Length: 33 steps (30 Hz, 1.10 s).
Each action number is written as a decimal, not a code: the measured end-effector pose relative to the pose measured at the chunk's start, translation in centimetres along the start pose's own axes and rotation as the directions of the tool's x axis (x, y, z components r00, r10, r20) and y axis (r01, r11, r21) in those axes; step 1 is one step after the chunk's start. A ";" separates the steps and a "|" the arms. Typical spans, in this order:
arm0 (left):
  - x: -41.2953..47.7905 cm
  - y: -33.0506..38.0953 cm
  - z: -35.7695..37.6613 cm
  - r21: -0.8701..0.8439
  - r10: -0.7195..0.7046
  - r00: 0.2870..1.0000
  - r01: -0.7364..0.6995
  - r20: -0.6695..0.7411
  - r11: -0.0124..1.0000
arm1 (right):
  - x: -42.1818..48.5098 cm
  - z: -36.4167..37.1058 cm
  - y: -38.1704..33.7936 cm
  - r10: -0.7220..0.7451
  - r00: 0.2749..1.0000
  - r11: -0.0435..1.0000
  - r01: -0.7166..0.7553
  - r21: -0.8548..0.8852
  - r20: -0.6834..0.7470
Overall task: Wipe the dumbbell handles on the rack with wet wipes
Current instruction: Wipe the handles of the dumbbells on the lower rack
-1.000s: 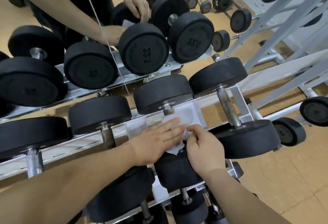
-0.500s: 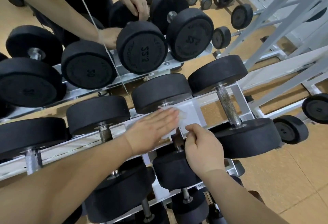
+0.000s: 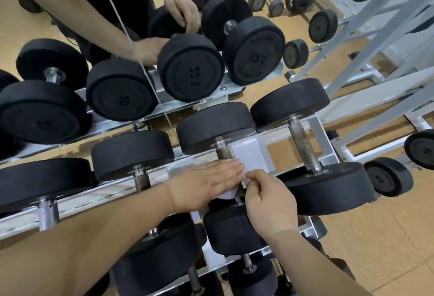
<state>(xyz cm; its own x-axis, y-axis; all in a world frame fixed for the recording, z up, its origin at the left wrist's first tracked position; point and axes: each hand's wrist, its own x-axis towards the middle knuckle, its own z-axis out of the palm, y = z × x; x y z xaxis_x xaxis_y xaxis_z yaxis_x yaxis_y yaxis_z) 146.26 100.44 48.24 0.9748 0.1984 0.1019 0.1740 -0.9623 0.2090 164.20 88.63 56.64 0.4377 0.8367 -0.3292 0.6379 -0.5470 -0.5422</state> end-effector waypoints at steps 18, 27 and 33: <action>0.0 -0.9 -0.3 0.135 0.280 0.952 -0.296 0.122 0.946 | 0.0 0.1 0.1 -0.009 1.000 0.997 0.010 0.073 -0.017; -0.3 2.7 -2.1 -0.193 -0.060 0.994 0.076 0.087 0.978 | 0.0 0.1 0.2 -0.025 1.000 0.998 0.025 0.049 -0.004; 0.6 8.4 -9.5 -0.904 -0.872 0.345 0.370 0.347 -0.214 | -0.1 -0.1 0.4 -0.035 0.999 0.999 0.034 0.023 0.039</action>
<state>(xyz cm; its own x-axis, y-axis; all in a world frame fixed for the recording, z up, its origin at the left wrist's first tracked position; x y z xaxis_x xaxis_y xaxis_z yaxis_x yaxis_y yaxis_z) 146.95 94.23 59.29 0.2333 0.8429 -0.4848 0.1971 0.4472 0.8724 164.49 88.32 56.52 0.3900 0.8557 -0.3401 0.6374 -0.5175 -0.5709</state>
